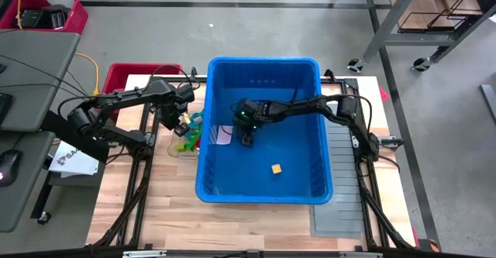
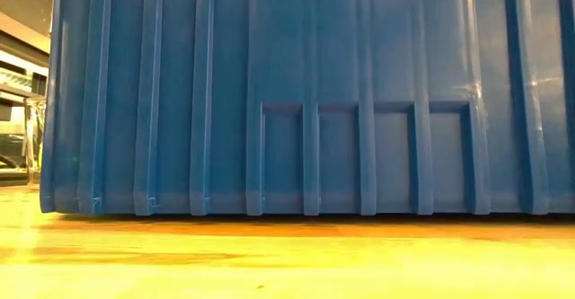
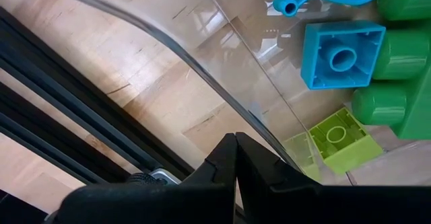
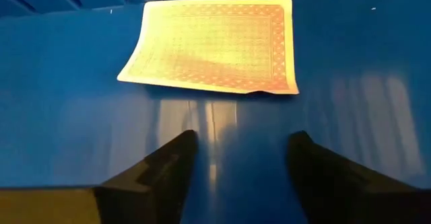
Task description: Sort blocks
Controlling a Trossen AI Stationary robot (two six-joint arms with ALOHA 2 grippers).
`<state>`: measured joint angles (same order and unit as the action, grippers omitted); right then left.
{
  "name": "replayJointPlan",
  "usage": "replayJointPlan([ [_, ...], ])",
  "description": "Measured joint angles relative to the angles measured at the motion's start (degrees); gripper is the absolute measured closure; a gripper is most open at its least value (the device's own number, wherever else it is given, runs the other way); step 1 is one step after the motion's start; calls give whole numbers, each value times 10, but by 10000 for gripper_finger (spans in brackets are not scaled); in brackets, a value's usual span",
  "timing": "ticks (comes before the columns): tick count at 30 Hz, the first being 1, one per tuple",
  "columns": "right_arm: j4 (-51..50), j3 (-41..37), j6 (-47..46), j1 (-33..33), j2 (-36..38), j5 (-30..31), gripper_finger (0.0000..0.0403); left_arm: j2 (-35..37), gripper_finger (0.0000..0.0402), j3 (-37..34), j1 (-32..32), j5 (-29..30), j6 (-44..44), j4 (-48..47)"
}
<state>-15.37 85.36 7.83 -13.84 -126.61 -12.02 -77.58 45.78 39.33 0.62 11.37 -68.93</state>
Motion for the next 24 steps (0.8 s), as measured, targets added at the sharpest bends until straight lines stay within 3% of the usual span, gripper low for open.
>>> replayJointPlan([
  [7,-68,20,-55,2,21,71,190,0,402,0,0,2,0,17],
  [11,-143,66,-93,-11,33,75,190,0,402,0,0,3,0,21],
  [20,-299,140,-324,7,34,75,190,0,402,0,0,3,0,29],
  [24,-326,141,-412,25,32,157,189,0,402,0,0,3,-1,33],
])
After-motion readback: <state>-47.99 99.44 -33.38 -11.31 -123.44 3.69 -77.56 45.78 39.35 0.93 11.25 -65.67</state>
